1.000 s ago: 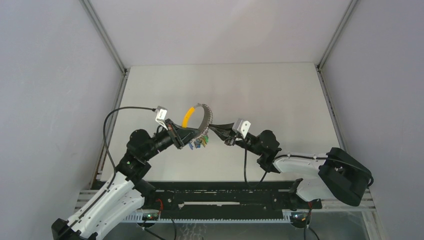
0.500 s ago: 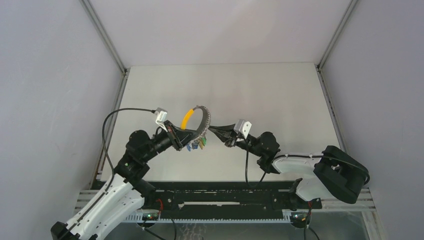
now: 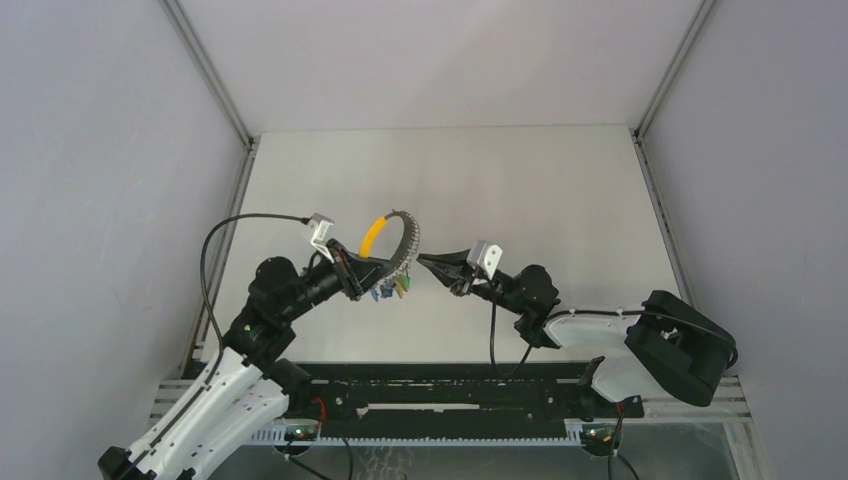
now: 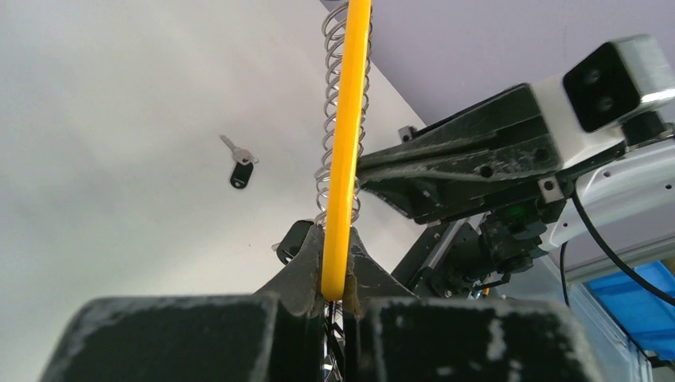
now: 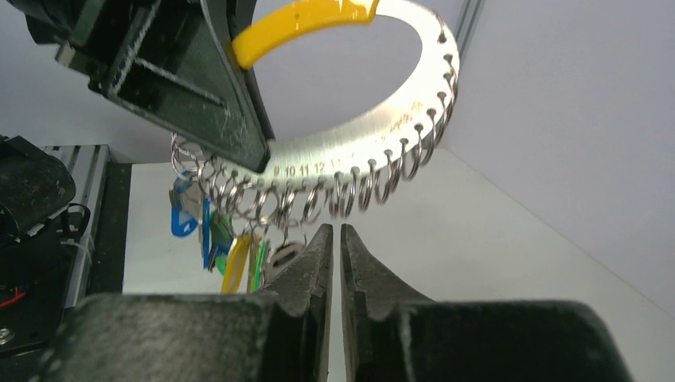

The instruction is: Put the keys on the keyring

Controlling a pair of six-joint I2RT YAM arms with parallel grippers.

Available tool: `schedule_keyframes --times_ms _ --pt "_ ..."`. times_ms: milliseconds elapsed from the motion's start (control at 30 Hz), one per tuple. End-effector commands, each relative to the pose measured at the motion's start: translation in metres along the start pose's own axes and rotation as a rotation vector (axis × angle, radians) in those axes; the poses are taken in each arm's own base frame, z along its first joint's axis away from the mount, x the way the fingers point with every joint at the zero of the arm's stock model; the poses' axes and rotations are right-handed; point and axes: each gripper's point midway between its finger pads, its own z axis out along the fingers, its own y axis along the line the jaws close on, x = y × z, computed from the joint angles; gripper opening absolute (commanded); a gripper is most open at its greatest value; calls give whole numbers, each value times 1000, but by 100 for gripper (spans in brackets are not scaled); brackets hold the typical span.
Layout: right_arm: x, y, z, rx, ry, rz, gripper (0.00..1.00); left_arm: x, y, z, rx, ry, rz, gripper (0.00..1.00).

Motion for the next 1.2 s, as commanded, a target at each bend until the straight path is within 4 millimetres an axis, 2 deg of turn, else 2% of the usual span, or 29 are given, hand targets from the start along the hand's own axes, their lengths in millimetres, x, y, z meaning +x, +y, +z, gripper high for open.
schedule_keyframes --times_ms 0,233,367,533,833,1167 --pt "-1 2 4 -3 -13 -11 7 -54 -37 -11 86 -133 142 0" --pt "4 4 10 9 13 -39 7 -55 -44 -11 119 -113 179 0" --pt "-2 3 8 25 14 -38 7 -54 -39 -12 91 -98 208 0" --pt "-16 9 5 27 10 -36 13 -53 -34 -12 59 -76 239 0" --pt "-37 16 3 45 -21 -59 14 -51 -29 -12 34 -45 275 0" --pt "-39 23 13 47 -21 -70 13 -48 -28 -12 36 -23 283 0"
